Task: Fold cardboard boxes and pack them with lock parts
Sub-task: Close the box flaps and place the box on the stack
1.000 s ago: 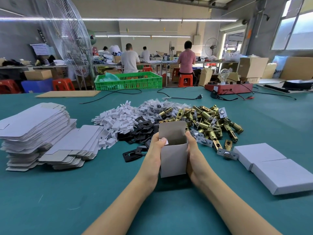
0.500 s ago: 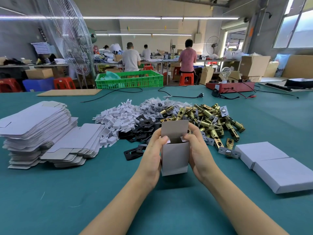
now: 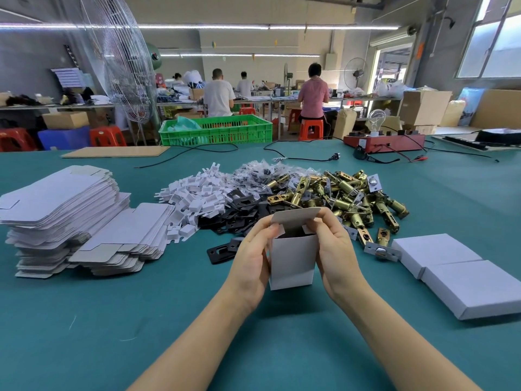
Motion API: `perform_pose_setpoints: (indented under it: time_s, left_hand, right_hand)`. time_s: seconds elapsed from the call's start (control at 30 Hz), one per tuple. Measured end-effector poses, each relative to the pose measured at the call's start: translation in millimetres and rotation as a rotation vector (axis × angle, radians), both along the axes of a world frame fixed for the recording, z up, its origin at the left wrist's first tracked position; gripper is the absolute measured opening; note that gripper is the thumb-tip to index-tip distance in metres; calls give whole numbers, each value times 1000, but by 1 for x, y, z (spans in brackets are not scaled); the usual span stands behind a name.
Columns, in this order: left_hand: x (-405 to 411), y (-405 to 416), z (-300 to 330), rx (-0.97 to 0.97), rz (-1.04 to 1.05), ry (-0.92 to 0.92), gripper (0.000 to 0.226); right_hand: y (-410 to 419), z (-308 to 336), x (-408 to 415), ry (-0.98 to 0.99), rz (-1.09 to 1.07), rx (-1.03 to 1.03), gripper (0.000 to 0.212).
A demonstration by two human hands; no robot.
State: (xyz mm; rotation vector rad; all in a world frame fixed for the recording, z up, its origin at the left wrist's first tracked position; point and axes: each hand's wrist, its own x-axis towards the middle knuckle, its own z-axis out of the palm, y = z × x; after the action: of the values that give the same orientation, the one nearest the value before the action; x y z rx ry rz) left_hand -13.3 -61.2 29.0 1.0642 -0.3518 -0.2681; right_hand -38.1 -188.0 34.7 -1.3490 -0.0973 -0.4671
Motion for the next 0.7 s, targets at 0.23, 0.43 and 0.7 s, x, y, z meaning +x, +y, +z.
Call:
perform_pose_setpoints:
  time_s: [0.23,0.43,0.7]
  left_hand:
    - [-3,3,0,-9,-63,-41,26]
    - [-2,-1,4,-52,31,-27,30]
    - [-3,-1,10,-39,99,-110,49]
  right_hand:
    - [4,-2,-2,-41,-82,-37,35]
    - [5,-1,-2,-31,-92,-57,38]
    - [6,4,-7,-62,-78,-12,41]
